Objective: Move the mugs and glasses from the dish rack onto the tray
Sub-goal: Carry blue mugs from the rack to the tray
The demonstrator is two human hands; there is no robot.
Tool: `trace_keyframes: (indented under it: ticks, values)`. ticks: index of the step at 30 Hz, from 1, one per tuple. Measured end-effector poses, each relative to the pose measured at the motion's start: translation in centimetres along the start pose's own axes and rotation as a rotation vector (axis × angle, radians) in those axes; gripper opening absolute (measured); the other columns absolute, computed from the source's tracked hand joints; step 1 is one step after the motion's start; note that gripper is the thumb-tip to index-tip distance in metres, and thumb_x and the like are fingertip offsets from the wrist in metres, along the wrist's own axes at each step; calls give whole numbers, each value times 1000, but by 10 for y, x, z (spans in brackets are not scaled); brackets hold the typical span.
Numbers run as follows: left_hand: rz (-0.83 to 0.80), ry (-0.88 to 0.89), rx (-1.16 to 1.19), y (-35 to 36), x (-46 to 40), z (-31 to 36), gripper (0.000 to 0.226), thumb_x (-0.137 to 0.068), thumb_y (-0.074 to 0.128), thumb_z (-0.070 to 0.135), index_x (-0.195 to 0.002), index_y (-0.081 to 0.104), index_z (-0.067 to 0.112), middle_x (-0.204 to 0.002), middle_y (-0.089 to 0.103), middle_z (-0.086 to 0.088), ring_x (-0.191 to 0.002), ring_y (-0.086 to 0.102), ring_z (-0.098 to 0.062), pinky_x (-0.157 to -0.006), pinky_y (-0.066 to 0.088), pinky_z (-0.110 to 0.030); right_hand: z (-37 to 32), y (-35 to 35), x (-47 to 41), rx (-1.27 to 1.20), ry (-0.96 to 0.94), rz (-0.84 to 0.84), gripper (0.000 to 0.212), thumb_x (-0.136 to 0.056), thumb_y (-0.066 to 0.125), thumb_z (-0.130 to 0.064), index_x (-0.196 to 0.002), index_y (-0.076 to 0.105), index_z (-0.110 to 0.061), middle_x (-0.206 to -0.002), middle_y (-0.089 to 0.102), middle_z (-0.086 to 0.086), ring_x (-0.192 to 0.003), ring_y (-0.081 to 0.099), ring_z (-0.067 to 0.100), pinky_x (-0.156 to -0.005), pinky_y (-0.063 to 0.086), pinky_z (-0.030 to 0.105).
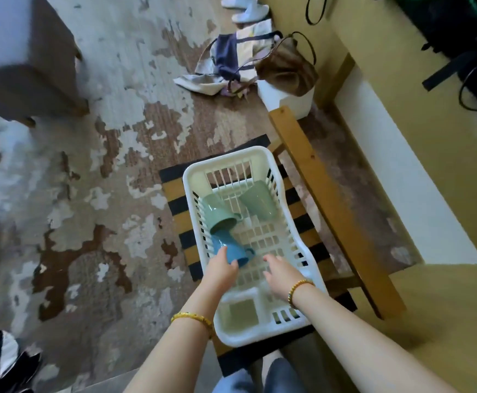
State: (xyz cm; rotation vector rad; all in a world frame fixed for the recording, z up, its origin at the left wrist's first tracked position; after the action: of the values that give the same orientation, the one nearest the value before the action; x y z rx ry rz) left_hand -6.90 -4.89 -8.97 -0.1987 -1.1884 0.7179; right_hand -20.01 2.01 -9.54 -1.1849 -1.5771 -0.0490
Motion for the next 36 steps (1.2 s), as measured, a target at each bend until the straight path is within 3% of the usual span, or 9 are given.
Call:
trace_keyframes:
  ticks: [5, 11, 14, 18, 21, 24, 28, 29, 36]
  values:
    - [43, -126, 149, 13, -36, -17, 52, -100, 29, 22, -149, 13, 15, -140, 42, -18, -112, 53, -31, -83, 45, -33, -8, 19, -54, 181, -94, -65, 42, -96, 40, -18, -137, 32, -12, -136, 42, 13, -121, 46, 31, -100, 41, 43]
    - [102, -138, 255, 26, -51, -18, 47, -98, 29, 17, -143, 24, 9, -134, 47, -18, -110, 52, -29, -90, 44, -36, -28, 29, -96, 352, -196, 49, 33, -92, 42, -8, -124, 43, -1, -122, 55, 16, -120, 43, 27, -95, 39, 37]
    - [144, -165, 347, 26, -47, -19, 51, -95, 33, 13, -145, 22, 12, -130, 50, -13, -99, 51, -23, -79, 40, -29, -24, 28, -101, 330, -194, 124, 35, -90, 40, -3, -126, 42, -4, -119, 56, 15, -114, 50, 29, -87, 44, 38]
    - [118, -199, 423, 28, -42, -17, 48, -95, 35, 14, -142, 26, 12, -119, 54, -12, -94, 53, -22, -81, 45, -31, -21, 21, -95, 307, -215, 162, 39, -88, 43, -4, -127, 42, -6, -118, 56, 15, -106, 55, 32, -80, 47, 38]
    - [85, -243, 479, 26, -35, -17, 46, -97, 35, 21, -141, 28, 9, -122, 51, -9, -98, 50, -20, -80, 43, -31, -25, 11, -83, 346, -203, 152, 36, -89, 41, -4, -125, 44, -8, -113, 58, 15, -99, 58, 33, -70, 46, 37]
    - [92, -337, 631, 18, -27, -23, 43, -97, 35, 19, -136, 34, -1, -133, 46, -16, -115, 50, -35, -95, 46, -43, -26, -2, -61, 339, -177, 124, 23, -93, 36, -8, -108, 53, -7, -96, 61, 14, -86, 59, 31, -63, 39, 33]
    - [17, -446, 965, 7, 1, -20, 27, -99, 39, 26, -113, 45, 4, -90, 56, -16, -75, 58, -25, -60, 54, -31, -23, -22, -19, 162, -142, 165, 22, -93, 36, -14, -95, 57, -8, -87, 61, 13, -78, 56, 31, -59, 35, 29]
    - [-1, -437, 982, 2, 8, -18, 26, -98, 41, 28, -109, 45, 5, -84, 56, -14, -72, 59, -25, -61, 54, -32, -25, -28, -7, 115, -144, 203, 22, -93, 36, -15, -97, 58, -10, -88, 63, 12, -80, 57, 31, -58, 35, 29]
    - [-122, -295, 950, -41, 56, 10, 64, -81, 61, 53, -114, 50, -1, -103, 63, -21, -83, 66, -33, -59, 55, -40, -59, -66, 81, -179, -292, 466, 40, -96, 43, -18, -135, 46, -23, -138, 51, -6, -123, 49, 12, -99, 40, 25]
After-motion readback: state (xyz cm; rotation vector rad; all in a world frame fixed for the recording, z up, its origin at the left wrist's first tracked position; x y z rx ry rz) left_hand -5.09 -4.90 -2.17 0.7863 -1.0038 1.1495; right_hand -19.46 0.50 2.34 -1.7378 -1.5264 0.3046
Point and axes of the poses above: each hand's wrist, its own x-axis away from the middle knuckle, its own y-axis out of the palm, z = x × y, the point moved 6 cm from there along -x, towards the middle knuckle
